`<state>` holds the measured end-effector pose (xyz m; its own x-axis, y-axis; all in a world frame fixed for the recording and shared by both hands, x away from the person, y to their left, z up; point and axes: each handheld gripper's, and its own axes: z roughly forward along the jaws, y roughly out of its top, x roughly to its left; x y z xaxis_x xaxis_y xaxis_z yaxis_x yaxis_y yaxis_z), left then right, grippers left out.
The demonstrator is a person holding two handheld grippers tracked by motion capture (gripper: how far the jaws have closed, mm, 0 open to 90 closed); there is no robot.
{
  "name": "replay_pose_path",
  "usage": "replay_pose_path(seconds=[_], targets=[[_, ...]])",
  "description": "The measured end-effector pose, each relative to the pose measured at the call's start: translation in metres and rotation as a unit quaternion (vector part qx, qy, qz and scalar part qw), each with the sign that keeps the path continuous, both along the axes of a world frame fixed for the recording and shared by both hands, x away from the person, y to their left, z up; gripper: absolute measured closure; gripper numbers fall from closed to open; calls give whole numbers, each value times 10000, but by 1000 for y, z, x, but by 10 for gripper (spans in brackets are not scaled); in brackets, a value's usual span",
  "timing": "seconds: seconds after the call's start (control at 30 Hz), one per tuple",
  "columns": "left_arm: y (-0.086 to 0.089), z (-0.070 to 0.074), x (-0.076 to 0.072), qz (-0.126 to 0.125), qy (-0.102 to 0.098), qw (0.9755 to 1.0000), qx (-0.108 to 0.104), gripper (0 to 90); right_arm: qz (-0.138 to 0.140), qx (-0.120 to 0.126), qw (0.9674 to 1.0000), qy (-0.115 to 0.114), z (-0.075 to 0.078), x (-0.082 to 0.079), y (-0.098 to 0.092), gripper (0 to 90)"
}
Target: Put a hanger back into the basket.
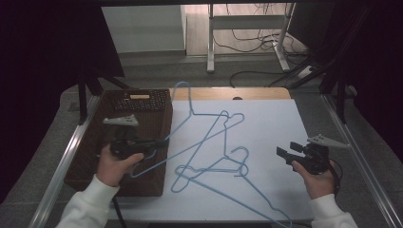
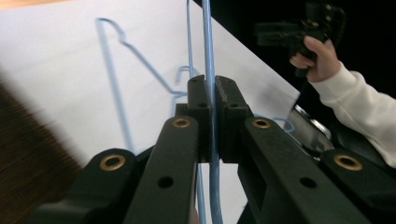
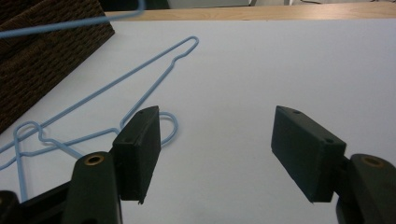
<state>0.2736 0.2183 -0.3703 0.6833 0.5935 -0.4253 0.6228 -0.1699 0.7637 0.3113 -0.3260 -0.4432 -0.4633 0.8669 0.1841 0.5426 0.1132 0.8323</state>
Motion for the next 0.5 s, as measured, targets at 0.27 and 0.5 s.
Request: replay_pose_path(seconds=[0.27,0.5], targets=[[54,-7,-7,616,-75,9979,-174,868,39,-63,10000,32,-2,2,3,330],[73,-21,-5,857,55,9959,-292,868,84,-130,9998,96,-5,4,7,324]])
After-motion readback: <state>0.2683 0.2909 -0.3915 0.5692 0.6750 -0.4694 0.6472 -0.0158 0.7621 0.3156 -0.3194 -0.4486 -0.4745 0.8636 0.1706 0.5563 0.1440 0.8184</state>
